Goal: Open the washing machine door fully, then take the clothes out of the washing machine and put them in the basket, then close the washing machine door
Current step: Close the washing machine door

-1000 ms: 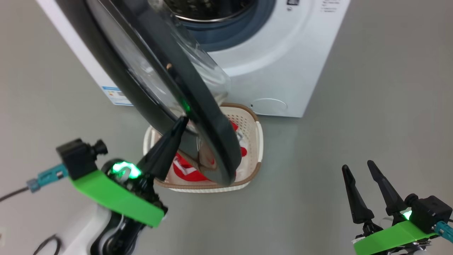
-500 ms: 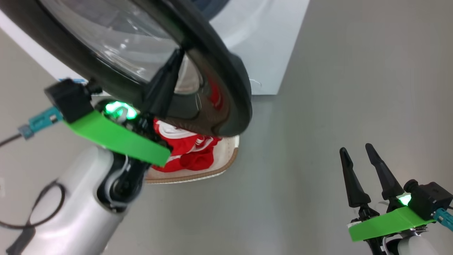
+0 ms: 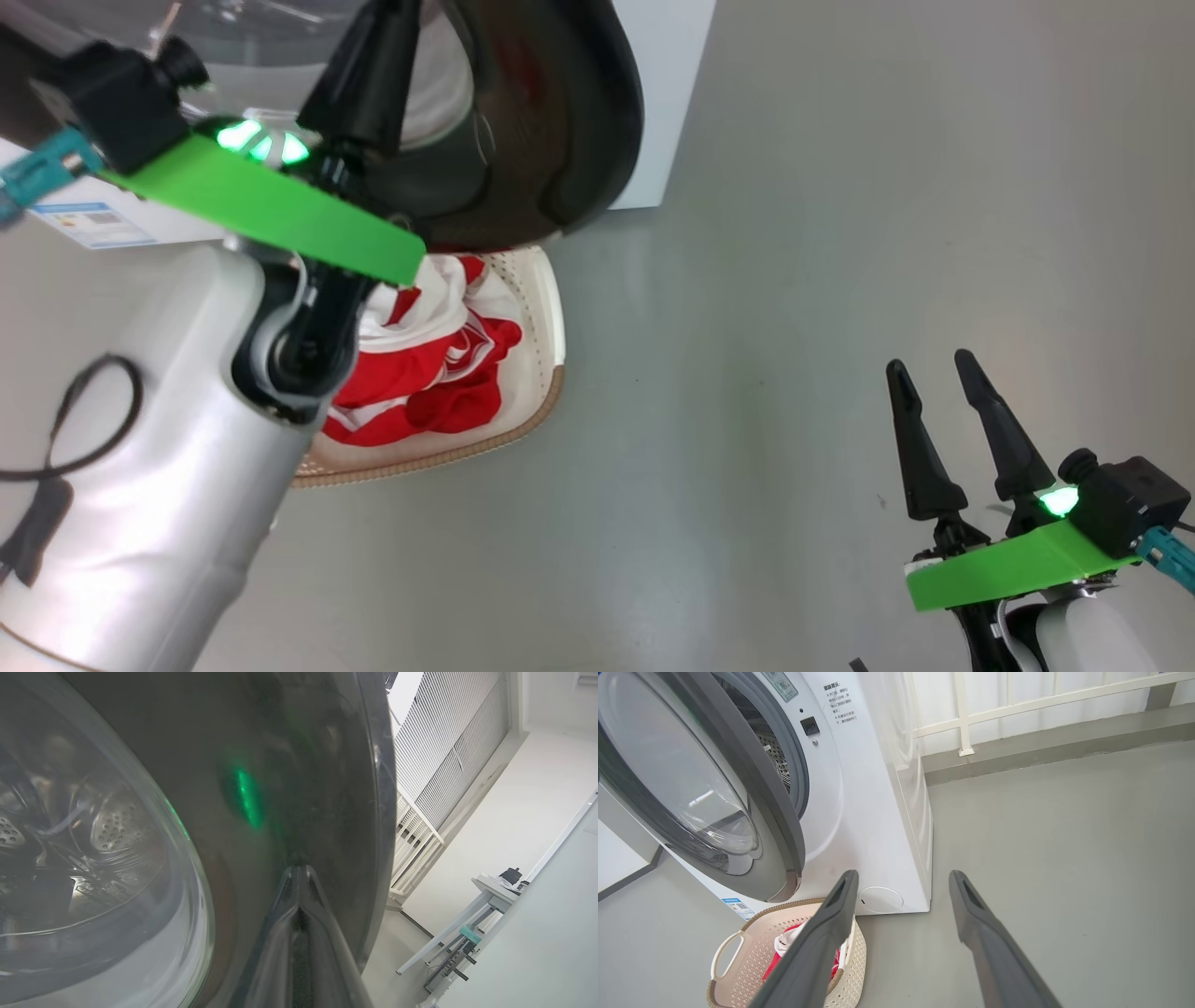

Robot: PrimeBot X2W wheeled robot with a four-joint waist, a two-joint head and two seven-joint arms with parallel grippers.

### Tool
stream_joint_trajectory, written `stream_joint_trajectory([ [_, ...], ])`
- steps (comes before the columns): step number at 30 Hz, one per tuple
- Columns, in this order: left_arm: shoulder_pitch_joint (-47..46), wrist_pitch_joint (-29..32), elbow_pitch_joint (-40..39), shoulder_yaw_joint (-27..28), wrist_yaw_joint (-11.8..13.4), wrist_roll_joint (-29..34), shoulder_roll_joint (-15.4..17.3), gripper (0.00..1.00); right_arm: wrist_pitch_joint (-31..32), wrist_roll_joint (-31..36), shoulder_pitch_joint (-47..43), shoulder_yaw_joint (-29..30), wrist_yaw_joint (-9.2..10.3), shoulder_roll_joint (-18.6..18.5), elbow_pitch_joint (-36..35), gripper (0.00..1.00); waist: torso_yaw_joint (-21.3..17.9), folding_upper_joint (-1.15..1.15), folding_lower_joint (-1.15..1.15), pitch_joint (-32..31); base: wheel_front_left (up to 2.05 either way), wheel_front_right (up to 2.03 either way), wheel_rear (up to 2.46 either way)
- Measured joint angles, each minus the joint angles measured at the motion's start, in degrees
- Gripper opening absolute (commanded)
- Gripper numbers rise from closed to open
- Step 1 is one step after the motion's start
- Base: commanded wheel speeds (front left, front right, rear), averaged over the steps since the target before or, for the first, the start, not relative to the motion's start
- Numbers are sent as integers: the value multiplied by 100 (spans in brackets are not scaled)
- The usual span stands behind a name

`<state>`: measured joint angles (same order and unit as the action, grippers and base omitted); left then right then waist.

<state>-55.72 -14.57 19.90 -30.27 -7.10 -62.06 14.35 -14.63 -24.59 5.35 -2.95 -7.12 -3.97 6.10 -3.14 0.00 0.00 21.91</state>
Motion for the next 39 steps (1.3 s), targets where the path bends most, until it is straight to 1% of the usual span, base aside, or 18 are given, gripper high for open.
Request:
stream_joint_trajectory([
  [6, -270, 0, 333, 133, -1, 116, -67, 0, 0, 0, 131, -7, 0, 41, 5, 100, -181, 0, 0, 94, 0, 0, 0],
  [13, -144, 0, 396, 187, -1, 157, -85, 0, 0, 10, 130, 14, 0, 47, 11, 100, -123, 0, 0, 2, 0, 0, 0],
  [18, 431, 1, 380, 244, -1, 142, -103, 0, 0, 16, 99, 29, 0, -8, 22, 100, -5, 0, 0, -134, 0, 0, 0],
  [23, 1085, 1, 286, 500, -1, 197, -174, 0, 0, 18, 38, 35, 0, -136, 38, 100, 148, 0, 0, -305, 0, 0, 0],
  [27, 1700, 1, 210, 782, -2, 514, -235, 0, 0, 31, -83, 32, 0, -208, 49, 100, 269, 0, 0, -469, 0, 0, 0],
  [29, 2030, 1, 157, 1006, -2, 539, -326, 0, 0, 41, -191, 41, 0, -250, 67, 100, 328, 0, 0, -558, 0, 0, 0],
  [32, 2435, 1, 114, 1207, -2, 825, -409, 0, 0, 42, -285, 56, 0, -309, 69, 100, 437, 0, 0, -665, 0, 0, 0],
  [38, 3081, 1, 90, 1580, -3, 1265, -434, 0, 0, 42, -322, 69, 0, -355, 74, 100, 618, 0, 0, -864, 0, 0, 0],
  [39, 3193, 1, 91, 1635, -5, 1327, -438, 4, 0, 41, -360, 78, 0, -361, 73, 100, 640, 0, 0, -900, 0, 0, 0],
])
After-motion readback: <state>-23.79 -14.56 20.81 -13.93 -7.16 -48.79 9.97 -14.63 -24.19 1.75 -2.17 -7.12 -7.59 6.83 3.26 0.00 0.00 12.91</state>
